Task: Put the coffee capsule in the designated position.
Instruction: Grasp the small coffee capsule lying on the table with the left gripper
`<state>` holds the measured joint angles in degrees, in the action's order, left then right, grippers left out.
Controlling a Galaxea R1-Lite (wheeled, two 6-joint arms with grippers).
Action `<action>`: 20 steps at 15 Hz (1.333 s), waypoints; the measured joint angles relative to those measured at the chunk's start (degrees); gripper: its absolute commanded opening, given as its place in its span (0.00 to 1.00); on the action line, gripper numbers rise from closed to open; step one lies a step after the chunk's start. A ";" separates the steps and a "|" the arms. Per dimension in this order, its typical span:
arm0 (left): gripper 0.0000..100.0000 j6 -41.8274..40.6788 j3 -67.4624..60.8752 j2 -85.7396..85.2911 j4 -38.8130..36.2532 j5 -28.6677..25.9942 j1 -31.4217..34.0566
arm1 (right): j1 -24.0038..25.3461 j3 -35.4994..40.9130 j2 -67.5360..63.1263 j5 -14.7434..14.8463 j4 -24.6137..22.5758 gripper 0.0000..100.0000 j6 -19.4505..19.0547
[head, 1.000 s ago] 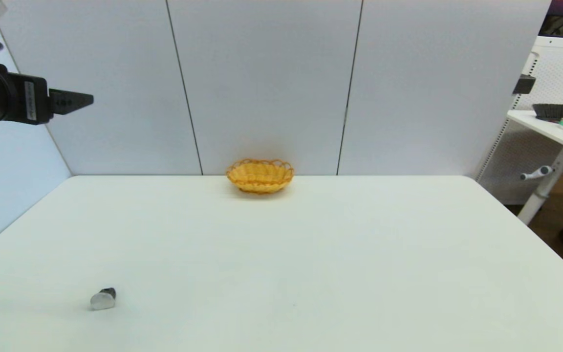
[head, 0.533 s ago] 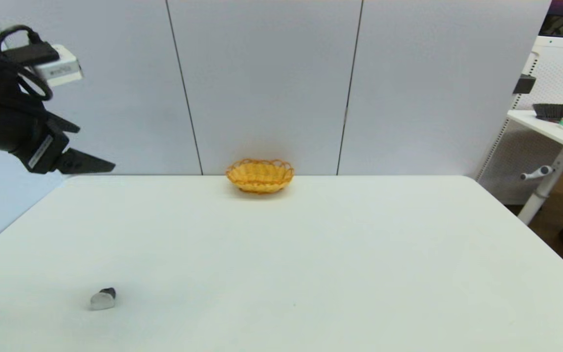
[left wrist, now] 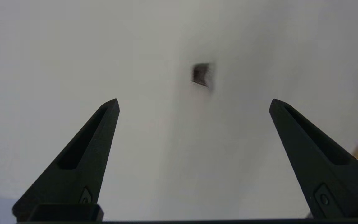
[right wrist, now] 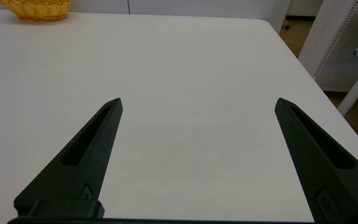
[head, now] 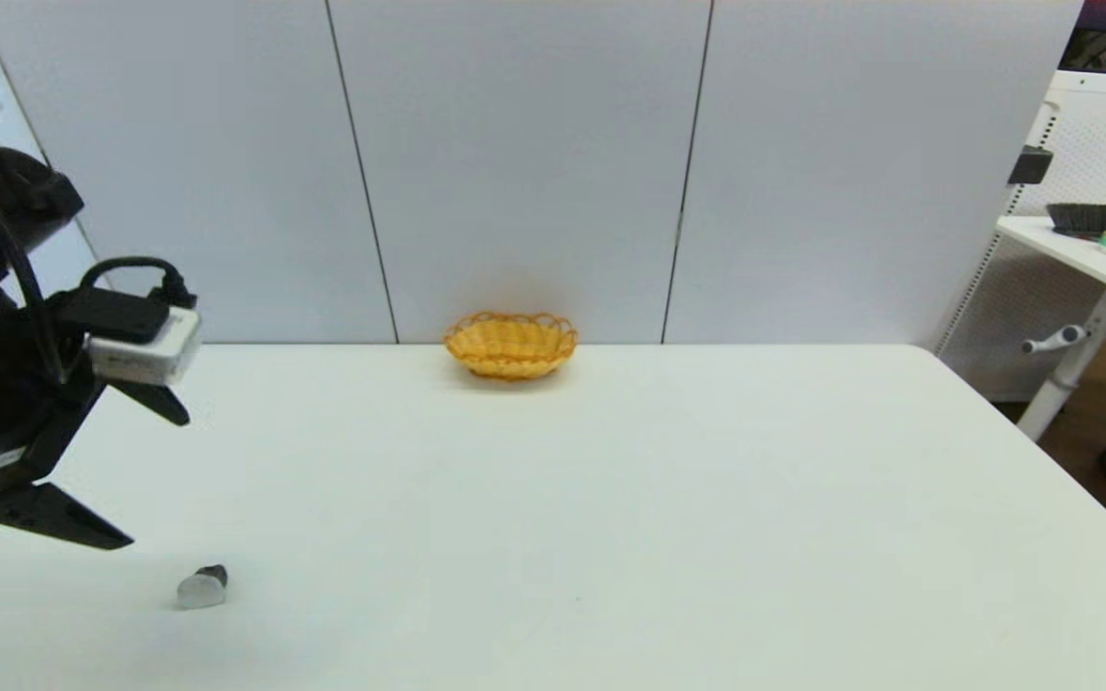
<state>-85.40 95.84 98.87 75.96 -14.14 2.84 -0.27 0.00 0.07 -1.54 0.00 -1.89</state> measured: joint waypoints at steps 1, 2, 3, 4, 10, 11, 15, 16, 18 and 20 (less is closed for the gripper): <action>1.00 -2.97 -0.09 1.19 0.96 0.50 0.00 | 0.00 0.00 0.00 -0.02 0.00 1.00 -0.01; 1.00 -5.17 -0.37 2.26 1.11 0.78 0.00 | 0.00 0.00 0.00 -0.02 0.00 1.00 -0.01; 1.00 -6.50 -1.19 3.10 1.13 0.98 -0.01 | 0.00 0.00 0.00 0.00 0.00 1.00 0.00; 1.00 -6.83 -2.57 3.80 1.18 1.16 -0.04 | 0.00 0.00 0.00 -0.02 0.00 1.00 0.00; 1.00 -4.68 -9.35 6.27 -2.65 4.83 -0.06 | 0.00 0.00 0.00 -0.02 0.00 1.00 0.00; 1.00 -3.69 -10.20 6.58 -4.24 4.94 -0.06 | 0.00 0.00 0.00 0.00 0.00 1.00 -0.01; 1.00 -2.61 -11.34 8.46 -7.67 4.97 -0.06 | 0.00 0.00 0.00 0.00 0.00 1.00 -0.01; 1.00 -2.39 -11.40 8.80 -7.74 4.96 -0.06 | 0.00 0.00 0.00 0.00 0.00 1.00 -0.01; 1.00 -1.82 -11.53 9.37 -8.62 4.96 -0.06 | 0.00 0.00 0.00 0.00 0.00 1.00 0.00; 1.00 -0.57 -12.02 9.64 -9.20 4.83 -0.20 | 0.00 0.00 0.00 0.00 0.00 1.00 0.02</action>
<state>-85.97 83.82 108.51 66.76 -9.31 2.65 -0.27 0.00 0.07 -1.54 0.00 -1.87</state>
